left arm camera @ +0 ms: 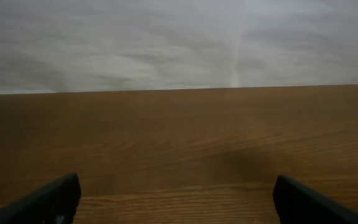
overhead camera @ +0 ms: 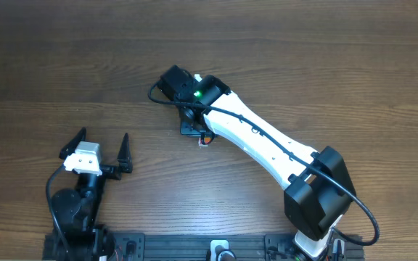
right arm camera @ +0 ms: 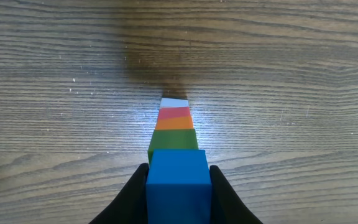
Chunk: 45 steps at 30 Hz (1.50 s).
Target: Stack Cubes
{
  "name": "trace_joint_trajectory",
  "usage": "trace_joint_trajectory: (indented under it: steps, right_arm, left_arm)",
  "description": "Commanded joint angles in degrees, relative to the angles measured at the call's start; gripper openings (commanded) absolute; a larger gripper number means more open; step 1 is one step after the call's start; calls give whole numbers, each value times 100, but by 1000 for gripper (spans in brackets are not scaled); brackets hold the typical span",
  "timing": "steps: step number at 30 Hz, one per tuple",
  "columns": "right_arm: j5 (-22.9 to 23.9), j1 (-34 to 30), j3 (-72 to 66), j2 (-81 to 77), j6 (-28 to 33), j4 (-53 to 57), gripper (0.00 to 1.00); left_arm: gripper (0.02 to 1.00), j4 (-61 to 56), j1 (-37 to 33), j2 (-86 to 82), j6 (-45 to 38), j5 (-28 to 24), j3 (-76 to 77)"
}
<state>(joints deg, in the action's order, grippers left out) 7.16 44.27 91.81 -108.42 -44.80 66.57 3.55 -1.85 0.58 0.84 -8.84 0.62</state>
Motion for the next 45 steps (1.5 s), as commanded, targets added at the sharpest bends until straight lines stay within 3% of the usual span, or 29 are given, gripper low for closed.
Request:
trace_joint_trajectory:
  steps: [1, 3, 4, 5, 9, 15, 19, 24, 30, 38, 39, 42, 45]
  right_arm:
    - [-52, -37, -55, -72, 9, -22, 51]
    - [-50, -37, -55, -72, 9, -22, 161]
    - [-50, -37, -55, -72, 9, -22, 305]
    - [-50, -37, -55, -72, 9, -22, 367]
    - [-50, -37, -55, -72, 9, -22, 483]
    - [-48, -37, -55, -72, 11, -20, 737]
    - [-42, -37, -55, -72, 90, -39, 991]
    - [160, -149, -46, -4, 262, -157, 991]
    - [173, -761, 46, 354, 1036, -321, 991]
    - [-175, -2973, -42, 1740, 2179, -238, 993]
    - [-170, -3364, -334, 2157, 2507, -352, 993]
    - [-140, -3580, -1259, 2983, 3189, -879, 993]
    - [101, -3646, -2459, 4006, 3289, -1574, 993]
  left_arm:
    - [1000, -2, 24, -42, -107, -55, -28]
    - [1000, -4, 24, -42, -107, -55, -28]
    - [1000, -2, 24, -42, -107, -57, -28]
    - [1000, -4, 24, -42, -107, -57, -28]
    - [1000, -2, 24, -42, -107, -55, -28]
    - [1000, -2, 24, -42, -107, -57, -28]
    - [1000, -2, 24, -42, -107, -57, -28]
    - [998, -2, 24, -42, -107, -55, -28]
    - [1000, -2, 24, -42, -107, -57, -28]
    - [998, -4, 24, -42, -107, -57, -28]
    - [1000, -2, 24, -42, -107, -55, -28]
    - [1000, -2, 24, -42, -107, -55, -28]
    - [998, -2, 24, -42, -107, -57, -28]
